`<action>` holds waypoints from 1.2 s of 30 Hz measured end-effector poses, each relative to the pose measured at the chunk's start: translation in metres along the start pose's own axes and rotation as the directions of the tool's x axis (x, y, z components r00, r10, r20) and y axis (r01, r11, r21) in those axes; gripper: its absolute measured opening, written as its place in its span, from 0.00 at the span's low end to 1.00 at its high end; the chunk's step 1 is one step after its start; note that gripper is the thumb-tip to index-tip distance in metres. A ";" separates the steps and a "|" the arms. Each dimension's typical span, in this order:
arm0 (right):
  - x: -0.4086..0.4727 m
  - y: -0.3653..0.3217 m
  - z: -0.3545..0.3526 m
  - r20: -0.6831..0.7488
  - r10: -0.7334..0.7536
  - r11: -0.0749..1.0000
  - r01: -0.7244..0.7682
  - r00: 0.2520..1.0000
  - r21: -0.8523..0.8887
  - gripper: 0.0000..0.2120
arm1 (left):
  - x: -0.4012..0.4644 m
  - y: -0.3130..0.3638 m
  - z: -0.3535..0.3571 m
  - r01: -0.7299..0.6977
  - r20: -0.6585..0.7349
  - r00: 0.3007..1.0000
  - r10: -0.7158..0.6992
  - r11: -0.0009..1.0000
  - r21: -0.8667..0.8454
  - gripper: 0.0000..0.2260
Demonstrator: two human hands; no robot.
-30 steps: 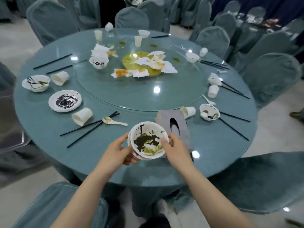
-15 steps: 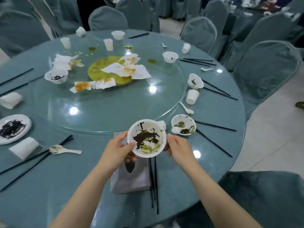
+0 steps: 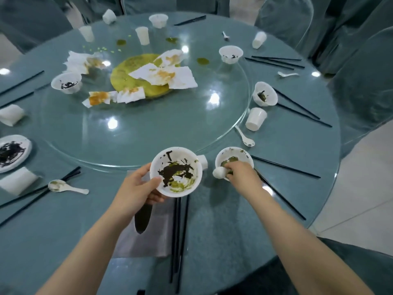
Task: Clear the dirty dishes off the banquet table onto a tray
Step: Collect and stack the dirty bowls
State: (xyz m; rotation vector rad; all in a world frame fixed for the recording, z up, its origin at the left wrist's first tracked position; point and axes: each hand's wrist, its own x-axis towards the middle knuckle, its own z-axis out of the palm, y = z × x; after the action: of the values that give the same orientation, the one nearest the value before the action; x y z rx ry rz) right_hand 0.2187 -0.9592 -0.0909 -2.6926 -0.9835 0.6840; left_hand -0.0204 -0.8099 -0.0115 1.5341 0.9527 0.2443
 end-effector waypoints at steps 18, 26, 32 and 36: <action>0.009 0.066 -0.016 -0.200 0.323 0.876 -0.212 0.925 0.433 0.11 | 0.065 -0.007 0.100 0.140 0.245 0.956 -0.162 0.985 0.102 0.13; 0.015 0.068 -0.003 -0.041 0.365 0.736 -0.261 0.930 0.625 0.11 | 0.092 -0.015 0.137 0.067 0.379 0.904 -0.197 0.941 0.331 0.16; 0.023 0.076 0.001 -0.036 0.384 0.647 -0.241 0.923 0.723 0.12 | 0.101 -0.021 0.150 0.086 0.399 0.869 -0.292 0.884 0.459 0.05; 0.044 0.080 -0.012 -0.048 0.437 0.611 -0.257 0.898 0.749 0.13 | 0.112 -0.010 0.143 -0.059 0.330 0.933 -0.142 0.845 0.531 0.05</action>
State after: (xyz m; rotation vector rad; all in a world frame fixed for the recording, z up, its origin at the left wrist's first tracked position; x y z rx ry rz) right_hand 0.2986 -0.9919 -0.1219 -2.1422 -0.0405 0.6277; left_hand 0.1392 -0.8383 -0.0939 1.9777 0.7897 -0.3647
